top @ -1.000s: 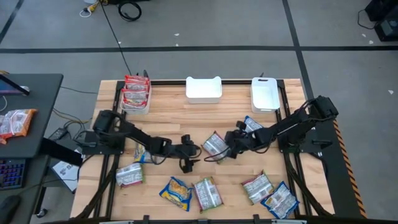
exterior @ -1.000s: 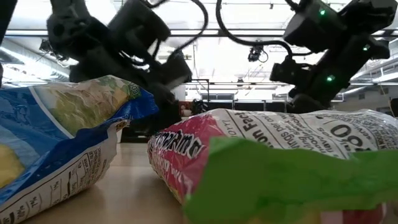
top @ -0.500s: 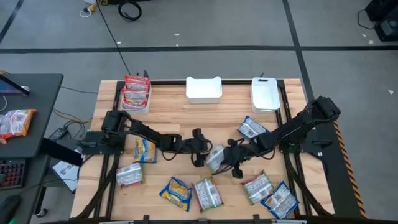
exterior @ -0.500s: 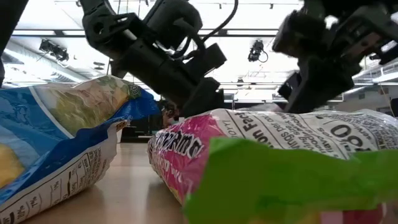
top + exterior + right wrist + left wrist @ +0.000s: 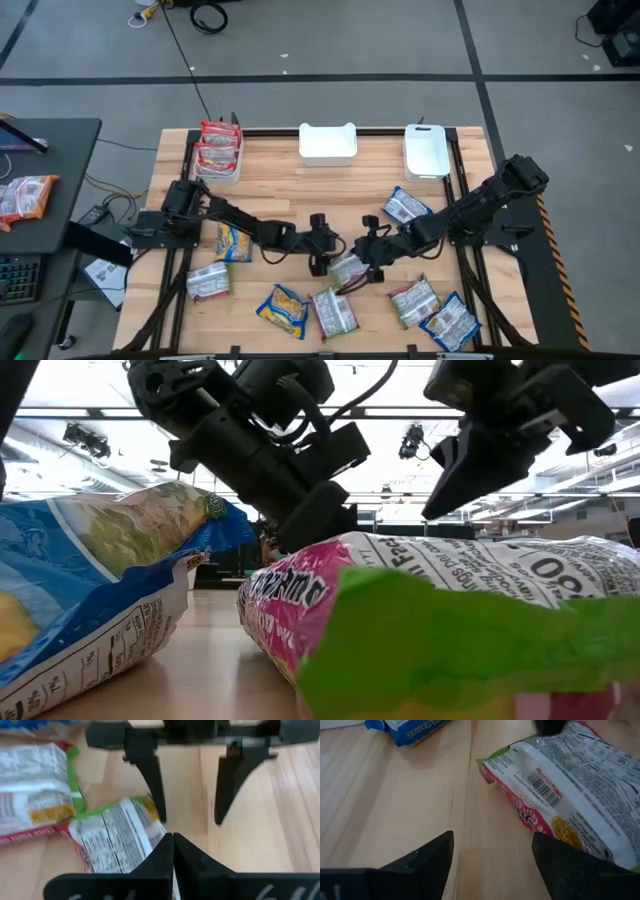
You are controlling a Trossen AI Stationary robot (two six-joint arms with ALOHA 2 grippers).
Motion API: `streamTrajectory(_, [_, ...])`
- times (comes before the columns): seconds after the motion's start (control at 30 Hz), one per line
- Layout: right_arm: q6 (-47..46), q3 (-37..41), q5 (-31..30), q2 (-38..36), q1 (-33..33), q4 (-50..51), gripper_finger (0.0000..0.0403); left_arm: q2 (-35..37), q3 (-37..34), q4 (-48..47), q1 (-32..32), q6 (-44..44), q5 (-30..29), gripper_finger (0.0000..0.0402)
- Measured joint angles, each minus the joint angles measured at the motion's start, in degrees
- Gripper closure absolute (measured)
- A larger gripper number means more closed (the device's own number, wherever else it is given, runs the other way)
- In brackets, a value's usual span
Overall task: Sort Maruchan noodles
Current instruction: Put the green noodle pack into the right white bin
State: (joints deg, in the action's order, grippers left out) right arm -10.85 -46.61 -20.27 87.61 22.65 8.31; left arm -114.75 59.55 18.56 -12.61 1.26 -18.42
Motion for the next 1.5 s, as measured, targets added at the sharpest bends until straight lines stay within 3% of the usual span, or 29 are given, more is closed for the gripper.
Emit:
streamTrajectory(0.1, [-0.13,0.0,0.05,0.02,1.33,1.25,0.0394,0.48,0.11,-3.22,-0.72,0.02,-1.69,0.0127])
streamTrajectory(0.33, [13.2,0.0,-5.04,0.02,13.12,-0.78,0.0388,1.51,0.13,-7.82,-1.89,0.02,-4.86,0.0127])
streamTrajectory(0.4, [13.25,0.0,-5.61,0.02,15.21,-0.51,0.0373,1.56,0.13,-7.86,-1.92,0.58,-5.03,0.0127])
streamTrajectory(0.63, [6.53,0.0,-5.62,0.37,17.25,5.99,0.0254,1.56,0.13,-8.18,-1.85,2.05,-7.89,0.0127])
streamTrajectory(0.8, [9.25,0.13,-5.84,0.91,15.94,6.64,0.0156,3.4,0.13,-11.16,-2.15,4.35,-8.86,0.0127])
streamTrajectory(0.93, [12.6,0.13,-6.18,3.75,14.49,3.76,0.0124,7.17,0.09,-16.88,-2.91,7.28,-9.92,0.0127])
streamTrajectory(1.1, [13.98,0.13,-6.78,9.66,12.82,0.01,0.0134,13.48,0.1,-25.82,-4.89,10.12,-14.11,0.0127])
streamTrajectory(1.27, [13.68,0.0,-13.63,13.26,12.68,-0.93,0.017,18.87,0.11,-35.74,-7.29,13.74,-21.22,0.0127])
streamTrajectory(1.4, [12.92,0.0,-15.06,13.43,12.59,-0.75,0.0225,21.45,0.07,-41.41,-9.01,18.02,-27.1,0.0127])
streamTrajectory(1.5, [10.71,0.02,-15.03,12.49,12.09,0.03,0.0287,22.09,0.09,-44.2,-10.18,20.93,-30.02,0.0127])
